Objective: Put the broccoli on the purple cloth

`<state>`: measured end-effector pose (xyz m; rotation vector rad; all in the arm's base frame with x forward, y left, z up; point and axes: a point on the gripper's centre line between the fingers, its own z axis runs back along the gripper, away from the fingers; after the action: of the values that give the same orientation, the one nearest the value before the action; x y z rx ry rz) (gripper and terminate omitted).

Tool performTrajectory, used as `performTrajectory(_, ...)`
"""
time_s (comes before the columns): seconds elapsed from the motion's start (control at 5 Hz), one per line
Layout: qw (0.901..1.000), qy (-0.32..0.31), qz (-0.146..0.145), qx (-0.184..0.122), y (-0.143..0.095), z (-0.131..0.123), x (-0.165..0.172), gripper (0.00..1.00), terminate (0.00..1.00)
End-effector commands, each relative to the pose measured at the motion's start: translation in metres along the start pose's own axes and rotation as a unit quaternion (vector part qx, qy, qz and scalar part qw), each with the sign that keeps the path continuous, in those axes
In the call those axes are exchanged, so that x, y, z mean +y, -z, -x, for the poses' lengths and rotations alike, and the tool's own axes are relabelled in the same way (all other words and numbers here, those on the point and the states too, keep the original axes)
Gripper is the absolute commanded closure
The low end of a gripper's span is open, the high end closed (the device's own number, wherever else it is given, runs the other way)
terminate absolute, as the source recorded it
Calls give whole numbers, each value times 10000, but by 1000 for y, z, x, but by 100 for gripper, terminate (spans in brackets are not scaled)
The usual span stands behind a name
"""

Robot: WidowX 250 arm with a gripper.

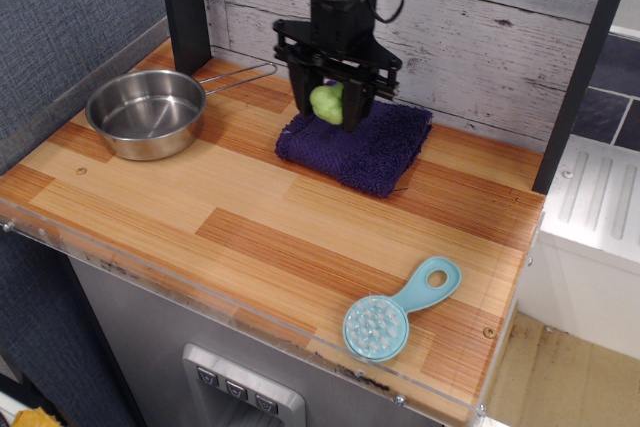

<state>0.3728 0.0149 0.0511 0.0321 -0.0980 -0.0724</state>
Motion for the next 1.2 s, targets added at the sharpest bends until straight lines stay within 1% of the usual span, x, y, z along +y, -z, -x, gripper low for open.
performTrajectory(0.0, 9991, -74, 11, -418, -20, -26, 17, 100, 0)
performTrajectory(0.2, 9986, -120, 126, -497, -26, -28, 15, 0, 0)
performTrajectory(0.4, 9984, -108, 130, -544, -44, -35, 16, 0, 0)
performTrajectory(0.6, 9971, -127, 179, -730, -75, -31, 22, 0, 0)
performTrajectory(0.8, 9957, -207, 102, -896, -109, -8, 27, 0, 0)
performTrajectory(1.0, 9977, -222, 134, -630, -109, 29, 29, 0, 0)
